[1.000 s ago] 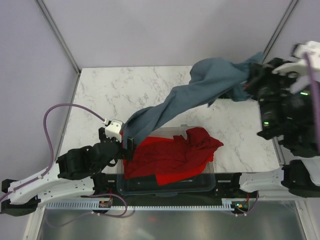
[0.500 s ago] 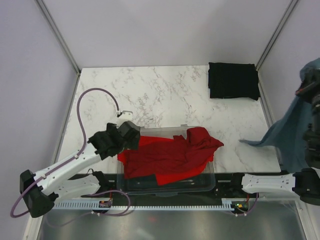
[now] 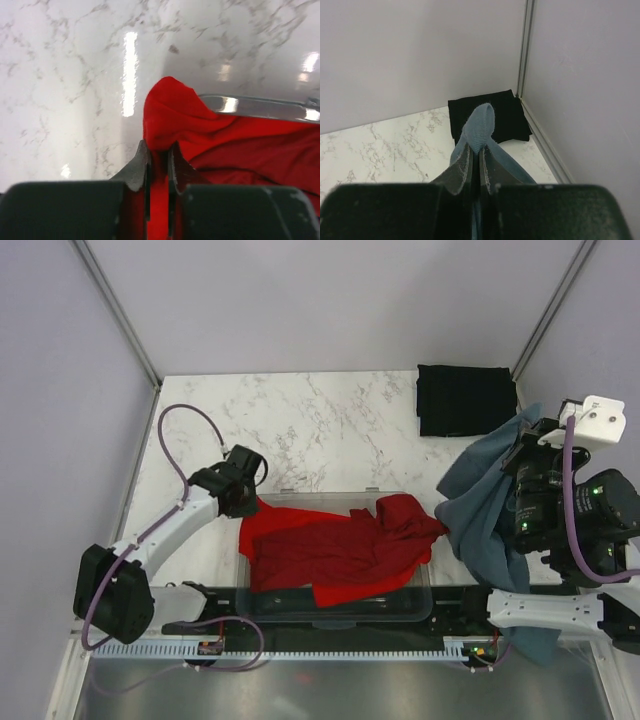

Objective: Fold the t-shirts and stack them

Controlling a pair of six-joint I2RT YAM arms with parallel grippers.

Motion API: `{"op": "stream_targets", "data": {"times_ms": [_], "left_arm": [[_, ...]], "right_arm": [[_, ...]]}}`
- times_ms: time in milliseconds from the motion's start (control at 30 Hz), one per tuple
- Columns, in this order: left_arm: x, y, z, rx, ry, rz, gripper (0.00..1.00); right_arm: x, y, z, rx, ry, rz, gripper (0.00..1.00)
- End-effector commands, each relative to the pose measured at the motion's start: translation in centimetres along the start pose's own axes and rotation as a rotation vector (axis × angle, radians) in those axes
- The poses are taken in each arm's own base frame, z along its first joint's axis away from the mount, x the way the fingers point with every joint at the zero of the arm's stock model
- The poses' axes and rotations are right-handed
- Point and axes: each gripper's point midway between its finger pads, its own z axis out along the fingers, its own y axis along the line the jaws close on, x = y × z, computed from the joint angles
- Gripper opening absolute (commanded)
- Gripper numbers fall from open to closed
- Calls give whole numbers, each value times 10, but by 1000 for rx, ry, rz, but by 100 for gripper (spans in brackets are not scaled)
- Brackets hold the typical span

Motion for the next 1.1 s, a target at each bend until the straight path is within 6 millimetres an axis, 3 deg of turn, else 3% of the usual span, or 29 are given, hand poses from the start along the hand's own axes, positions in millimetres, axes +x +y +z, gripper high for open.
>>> {"op": "stream_targets", "data": {"times_ms": [0,33,67,133,167,267,400,433,500,700,733,800,867,1000,1067], "left_arm": [[-14,-8,21,75,44,-96,2],[-18,-10,23,117,65,-132,2],[-34,6,26,115,54,-207,2],[-50,15,33,142,60,-290,2],[-68,37,35,122,34,-380,2],[-101,72,46,125,21,-580,2],[-132,110,57,128,-5,-816,2],[-136,122,62,135,-5,-878,2],[-145,132,64,145,-30,-963,2],[-167,182,59,33,-163,-1113,2],[-168,199,58,14,-194,-1172,2],[-173,211,59,51,-240,-1291,2],[-163,224,64,83,-226,-1453,2],[-166,256,66,36,-321,-1553,2],[-178,273,54,-8,-402,-1554,2]], "right_arm": [[26,-23,-7,150,66,61,8],[30,-21,-9,142,70,57,8],[33,-21,-10,139,73,57,8],[43,-16,-13,130,77,42,8],[45,-16,-13,127,78,48,8],[60,-2,-18,93,75,45,9],[77,40,-25,-89,47,23,9],[90,79,-35,-318,57,20,9],[104,107,-46,-451,73,-52,6],[173,170,-58,-551,158,-239,0],[184,172,-49,-534,190,-250,0],[213,191,-47,-565,264,-276,0],[234,194,-38,-537,309,-304,0],[256,201,-36,-549,350,-294,0],[265,201,-38,-564,370,-283,0]]}}
